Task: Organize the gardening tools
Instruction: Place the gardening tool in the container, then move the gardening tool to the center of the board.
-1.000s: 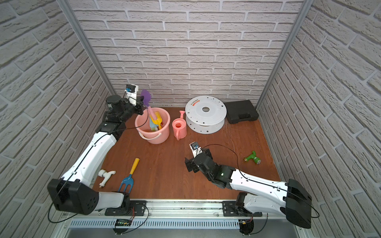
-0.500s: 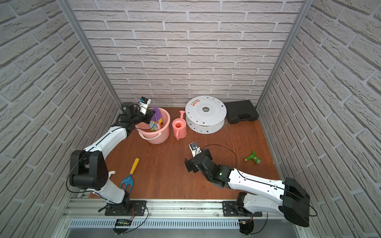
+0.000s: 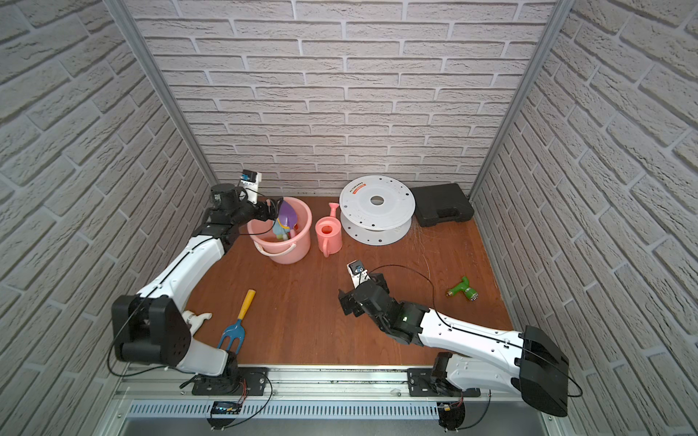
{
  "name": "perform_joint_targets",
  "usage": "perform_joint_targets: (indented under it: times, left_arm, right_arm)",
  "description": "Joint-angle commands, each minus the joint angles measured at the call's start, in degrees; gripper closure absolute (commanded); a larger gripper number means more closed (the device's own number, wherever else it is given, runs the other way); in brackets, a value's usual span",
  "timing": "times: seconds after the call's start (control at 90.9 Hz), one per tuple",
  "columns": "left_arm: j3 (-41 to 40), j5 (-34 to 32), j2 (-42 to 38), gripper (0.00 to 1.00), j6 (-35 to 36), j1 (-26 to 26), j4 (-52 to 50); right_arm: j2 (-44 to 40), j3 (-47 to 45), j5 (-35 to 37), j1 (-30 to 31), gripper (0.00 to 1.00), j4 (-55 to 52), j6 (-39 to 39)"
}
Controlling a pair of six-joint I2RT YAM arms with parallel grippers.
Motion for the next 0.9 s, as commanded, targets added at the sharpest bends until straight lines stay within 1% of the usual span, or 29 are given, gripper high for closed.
perform_joint_targets:
  times: [0.0,0.099,0.165,0.253,0.297,0.407,0.473,0.561,0.693,0.77,0.891]
  left_arm:
    - [-3.6,-9.8,-7.6,0.02,-8.3,0.3,-2.7]
    - [-9.6,-9.9,-14.8,0.02,-10.5,0.1,-4.6]
    - [-13.8,-11.1,-20.0,0.02,-11.3,-0.5,-6.0]
    - [-18.4,-16.2,-26.1,0.02,-13.4,-1.9,-12.0]
    - [-19.9,-18.6,-28.9,0.02,-15.7,-2.3,-16.4]
    - [-24.5,-21.0,-34.9,0.02,-21.9,-3.3,-25.3]
    - [-28.1,-23.3,-38.1,0.02,-26.7,-4.6,-28.5]
    - [-33.5,-26.9,-42.2,0.02,-32.5,-6.9,-30.0]
    - [-39.7,-32.3,-44.6,0.03,-36.5,-10.8,-29.7]
    - [-41.3,-34.9,-43.6,0.03,-38.0,-12.3,-29.7]
    - [-42.9,-36.9,-41.1,0.03,-40.5,-12.9,-28.8]
  right_arm:
    - [-1.7,1.5,-2.1,0.5,0.00,0.5,1.6]
    - [-1.2,2.3,-3.3,0.8,0.00,-0.4,2.0]
    - [-0.9,3.0,-3.5,1.3,0.00,-1.3,2.2]
    - [-1.4,3.4,-3.5,1.9,0.00,-2.1,2.3]
    - [-1.9,3.5,-3.4,2.1,0.00,-2.4,2.3]
    - [-3.6,3.2,-3.2,2.3,0.00,-2.8,2.3]
    - [-4.4,3.1,-3.1,2.4,0.00,-3.0,2.3]
    - [-5.0,3.1,-3.1,2.4,0.00,-3.2,2.4]
    - [-5.0,3.3,-3.0,2.4,0.00,-3.4,2.4]
    - [-5.0,3.3,-3.2,2.4,0.00,-3.5,2.4]
    - [-5.0,3.4,-3.2,2.4,0.00,-3.7,2.5]
